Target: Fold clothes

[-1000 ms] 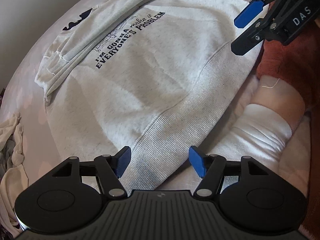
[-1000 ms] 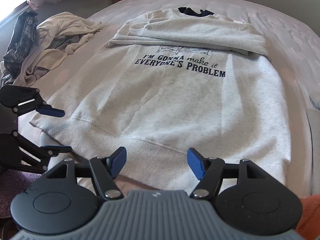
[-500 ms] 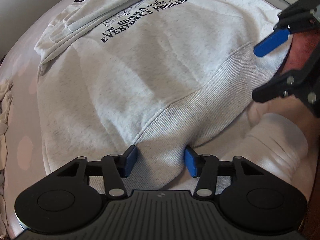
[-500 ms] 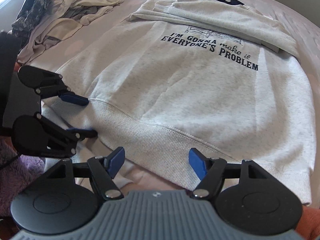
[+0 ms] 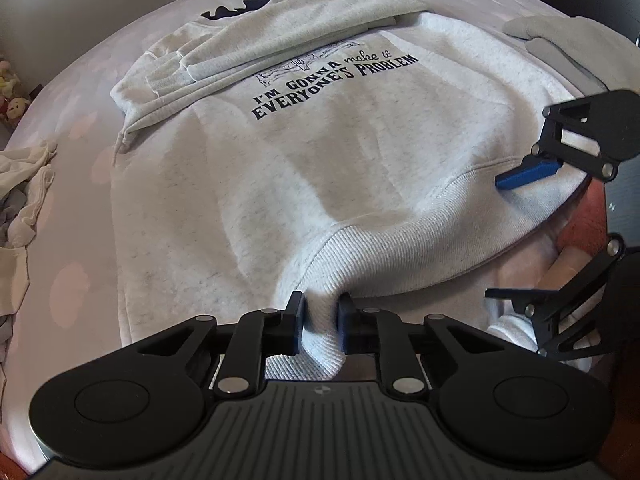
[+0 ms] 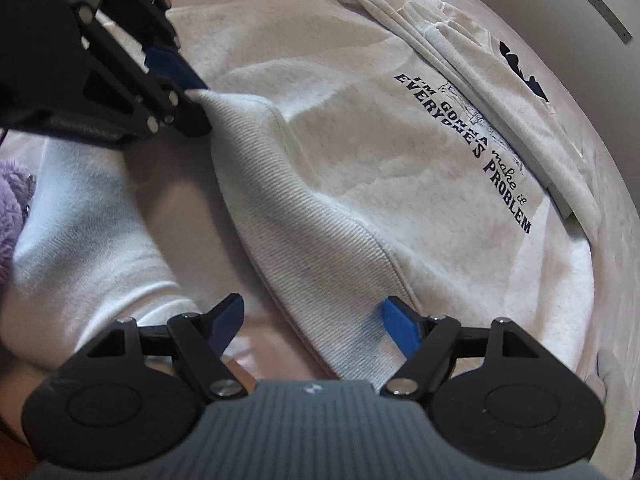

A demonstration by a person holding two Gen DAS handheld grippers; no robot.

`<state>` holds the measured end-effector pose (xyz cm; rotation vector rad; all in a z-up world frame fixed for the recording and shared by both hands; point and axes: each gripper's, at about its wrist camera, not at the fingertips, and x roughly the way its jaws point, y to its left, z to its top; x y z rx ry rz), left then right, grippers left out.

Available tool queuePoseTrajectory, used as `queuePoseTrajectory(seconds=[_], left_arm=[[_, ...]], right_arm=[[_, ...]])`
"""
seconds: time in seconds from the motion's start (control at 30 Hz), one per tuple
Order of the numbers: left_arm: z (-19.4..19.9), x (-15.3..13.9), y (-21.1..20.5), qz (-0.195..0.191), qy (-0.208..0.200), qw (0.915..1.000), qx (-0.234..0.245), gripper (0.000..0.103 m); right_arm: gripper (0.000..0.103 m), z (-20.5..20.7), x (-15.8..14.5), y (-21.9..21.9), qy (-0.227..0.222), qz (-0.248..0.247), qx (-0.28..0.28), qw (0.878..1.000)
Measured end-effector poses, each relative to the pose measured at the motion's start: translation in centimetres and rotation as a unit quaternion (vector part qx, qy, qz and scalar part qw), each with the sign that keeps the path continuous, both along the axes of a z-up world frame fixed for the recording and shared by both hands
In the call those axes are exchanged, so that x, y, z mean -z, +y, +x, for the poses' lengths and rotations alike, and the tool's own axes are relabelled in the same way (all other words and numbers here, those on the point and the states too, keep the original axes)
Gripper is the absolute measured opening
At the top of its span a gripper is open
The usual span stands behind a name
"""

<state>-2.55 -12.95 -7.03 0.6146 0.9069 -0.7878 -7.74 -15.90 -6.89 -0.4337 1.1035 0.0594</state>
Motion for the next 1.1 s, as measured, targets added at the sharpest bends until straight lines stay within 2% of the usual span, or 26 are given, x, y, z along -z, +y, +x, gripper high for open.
queuePoseTrajectory(seconds=[0.13, 0.2, 0.23, 0.27, 0.33, 0.37, 0.4, 0.47, 0.5, 0.53, 0.7, 0.9, 1.0, 1.07, 1.1], left_arm=[[0.2, -0.3, 0.2, -0.013, -0.001, 0.9999, -0.005, 0.014], [0.0, -0.2, 0.1, -0.009, -0.003, 1.0, 0.0, 0.014], [-0.1, -0.1, 0.1, -0.008, -0.003, 1.0, 0.003, 0.014], [-0.2, 0.0, 0.1, -0.006, -0.004, 1.0, 0.006, 0.014], [-0.4, 0.1, 0.1, -0.002, -0.006, 0.9999, 0.011, 0.018], [-0.5, 0.2, 0.1, 0.0, -0.008, 0.9999, 0.014, 0.021], [-0.8, 0.2, 0.0, 0.005, -0.017, 0.9996, 0.023, 0.024], [-1.5, 0.3, -0.1, 0.017, -0.037, 0.9983, 0.041, 0.042], [-2.0, 0.4, 0.0, 0.023, -0.052, 0.9971, 0.05, 0.06], [-2.4, 0.5, 0.0, 0.029, -0.066, 0.9957, 0.059, 0.065], [-3.2, 1.2, -0.4, 0.07, -0.101, 0.989, 0.083, 0.065], [-3.2, 3.2, -0.4, 0.16, -0.165, 0.9702, 0.077, 0.065], [-2.4, 3.1, 0.3, 0.155, -0.156, 0.9737, 0.06, 0.065], [-2.0, 3.0, 0.7, 0.149, -0.154, 0.9753, 0.053, 0.054], [-1.7, 3.0, 0.9, 0.146, -0.15, 0.9767, 0.048, 0.036]], right_arm=[[0.076, 0.2, 0.2, -0.4, -0.002, 0.004, 0.006, 1.0], [0.069, 0.2, 0.3, -0.7, -0.002, 0.005, 0.01, 1.0], [0.051, 0.3, 0.4, -0.7, -0.004, -0.001, 0.017, 1.0], [0.044, 0.4, 0.5, -0.7, -0.006, -0.006, 0.023, 1.0], [0.04, 0.4, 0.5, -0.8, -0.005, 0.0, 0.024, 1.0], [0.031, 0.4, 0.4, -0.8, -0.007, 0.001, 0.023, 1.0], [0.027, 0.4, 0.2, -0.7, -0.01, 0.004, 0.022, 1.0], [0.016, 0.5, -0.2, -0.8, -0.016, 0.012, 0.027, 0.999], [0.014, 0.5, -0.3, -0.9, -0.02, 0.015, 0.029, 0.999], [0.008, 0.6, -0.6, -1.0, -0.026, 0.015, 0.032, 0.999], [0.008, 1.4, -2.3, -1.6, -0.051, 0.018, 0.039, 0.998], [0.008, 2.0, -3.7, -2.2, -0.063, 0.021, 0.041, 0.997], [0.008, 2.0, -3.8, -2.2, -0.063, 0.02, 0.04, 0.997], [0.008, 1.9, -3.8, -2.2, -0.061, 0.021, 0.038, 0.997], [0.008, 1.8, -3.8, -2.2, -0.059, 0.022, 0.038, 0.997]])
